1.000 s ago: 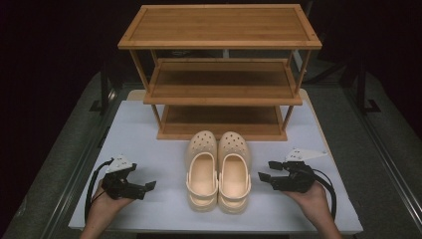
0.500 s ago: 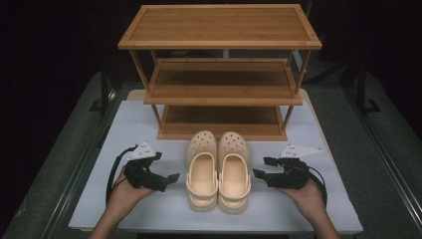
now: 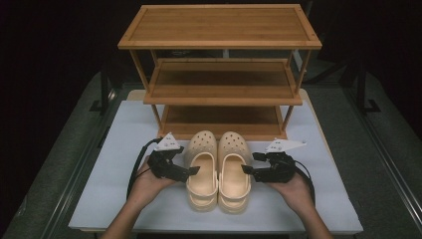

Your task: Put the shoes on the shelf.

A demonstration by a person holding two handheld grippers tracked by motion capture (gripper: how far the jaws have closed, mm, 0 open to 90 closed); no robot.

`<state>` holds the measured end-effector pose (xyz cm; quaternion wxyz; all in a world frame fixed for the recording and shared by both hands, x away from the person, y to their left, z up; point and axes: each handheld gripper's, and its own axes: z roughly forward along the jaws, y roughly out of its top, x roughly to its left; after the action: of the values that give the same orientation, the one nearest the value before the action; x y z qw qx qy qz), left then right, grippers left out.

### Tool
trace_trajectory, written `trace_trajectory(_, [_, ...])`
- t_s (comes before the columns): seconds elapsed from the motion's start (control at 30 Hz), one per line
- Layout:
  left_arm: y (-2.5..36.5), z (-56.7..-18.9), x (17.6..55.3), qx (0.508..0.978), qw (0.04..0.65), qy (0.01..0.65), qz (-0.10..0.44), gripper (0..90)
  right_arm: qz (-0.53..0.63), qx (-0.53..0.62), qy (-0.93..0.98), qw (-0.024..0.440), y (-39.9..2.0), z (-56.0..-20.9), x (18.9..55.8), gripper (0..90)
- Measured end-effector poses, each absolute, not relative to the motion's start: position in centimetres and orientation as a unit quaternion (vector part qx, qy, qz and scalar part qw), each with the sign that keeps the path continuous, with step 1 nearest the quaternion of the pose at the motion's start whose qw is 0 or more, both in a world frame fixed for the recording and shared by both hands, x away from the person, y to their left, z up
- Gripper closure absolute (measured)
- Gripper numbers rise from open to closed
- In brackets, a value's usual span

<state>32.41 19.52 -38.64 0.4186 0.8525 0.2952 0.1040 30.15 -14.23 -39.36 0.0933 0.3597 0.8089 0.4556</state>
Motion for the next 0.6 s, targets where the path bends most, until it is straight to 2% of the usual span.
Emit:
trace_trajectory(0.03, [19.5,-38.8,32.6,0.853,0.418,0.296,0.104,15.4,0.453,0.360,0.810,0.092,-14.0,-39.5,30.3,36.1])
trace_trajectory(0.1, [19.3,-39.1,32.7,0.856,0.410,0.296,0.108,16.0,0.450,0.362,0.811,0.093,-13.7,-39.6,30.6,36.1])
trace_trajectory(0.23, [19.2,-39.2,32.5,0.858,0.410,0.286,0.116,26.3,0.447,0.365,0.812,0.093,-13.2,-40.0,30.9,37.7])
trace_trajectory(0.4, [18.9,-39.3,32.5,0.859,0.408,0.285,0.119,45.3,0.442,0.366,0.814,0.096,-13.0,-40.4,31.1,45.0])
trace_trajectory(0.6, [18.9,-39.4,32.4,0.858,0.404,0.288,0.131,49.0,0.437,0.369,0.814,0.099,-13.0,-40.6,31.1,48.1])
